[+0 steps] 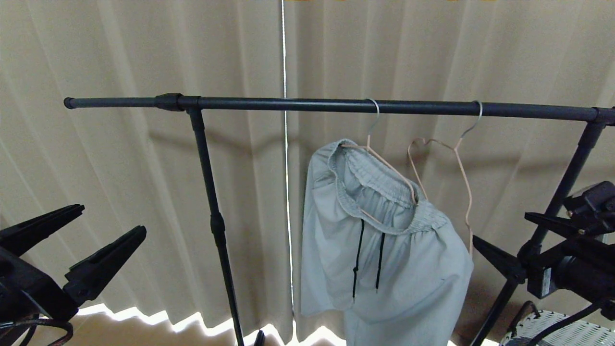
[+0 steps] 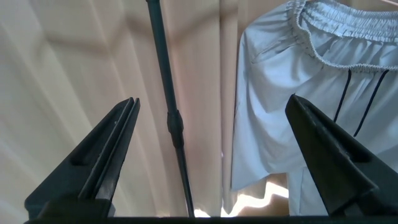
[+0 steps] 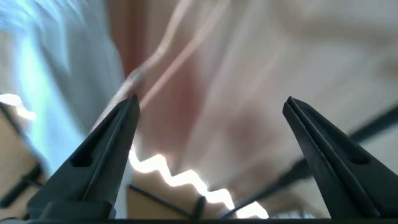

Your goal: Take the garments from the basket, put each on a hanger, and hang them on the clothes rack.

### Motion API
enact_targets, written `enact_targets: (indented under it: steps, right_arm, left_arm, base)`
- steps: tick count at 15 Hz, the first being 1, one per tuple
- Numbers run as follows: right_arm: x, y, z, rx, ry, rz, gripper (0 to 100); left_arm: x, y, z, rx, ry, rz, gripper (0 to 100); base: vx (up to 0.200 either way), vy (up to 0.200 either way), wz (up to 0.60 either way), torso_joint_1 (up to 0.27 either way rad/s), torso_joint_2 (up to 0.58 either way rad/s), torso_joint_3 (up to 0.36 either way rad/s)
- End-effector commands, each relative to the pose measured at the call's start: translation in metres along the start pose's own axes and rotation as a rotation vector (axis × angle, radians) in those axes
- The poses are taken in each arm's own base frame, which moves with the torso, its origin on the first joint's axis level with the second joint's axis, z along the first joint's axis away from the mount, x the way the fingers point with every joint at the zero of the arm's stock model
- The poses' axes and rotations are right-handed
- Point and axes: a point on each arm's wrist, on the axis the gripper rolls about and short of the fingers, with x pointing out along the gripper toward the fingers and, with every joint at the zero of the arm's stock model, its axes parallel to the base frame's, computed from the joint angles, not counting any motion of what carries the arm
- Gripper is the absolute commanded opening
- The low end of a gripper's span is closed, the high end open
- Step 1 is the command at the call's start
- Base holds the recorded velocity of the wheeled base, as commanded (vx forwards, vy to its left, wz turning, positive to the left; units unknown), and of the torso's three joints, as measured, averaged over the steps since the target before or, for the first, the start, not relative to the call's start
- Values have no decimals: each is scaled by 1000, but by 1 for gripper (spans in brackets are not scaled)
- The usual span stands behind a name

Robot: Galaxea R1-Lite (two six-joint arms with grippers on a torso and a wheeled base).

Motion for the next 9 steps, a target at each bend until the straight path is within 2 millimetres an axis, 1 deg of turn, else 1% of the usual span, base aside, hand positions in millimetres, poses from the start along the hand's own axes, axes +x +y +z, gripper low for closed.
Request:
enact_targets:
  steps: [1,2,4,6,9]
  right_arm:
    - [-2,-2,10,4,-44,-2,100]
    - [2,-2,12,4,-41,-2,100]
    - [17,1,7,-2,13,6,100]
    - [22,2,0,-7,54,12,100]
    - [23,6,-17,-18,129,28,100]
  left_arm:
    - [0,0,0,0,-2,0,100]
    - [0,0,0,0,-2,0,100]
    - [0,0,0,0,0,0,100]
    - [-1,0,0,0,-2,0,100]
    - [-1,0,0,0,-2,2,100]
  base:
    - [0,0,0,0,0,0]
    - [0,0,0,0,0,0]
    - [0,0,0,0,0,0]
    - [0,0,0,0,0,0]
    - [0,0,0,0,0,0]
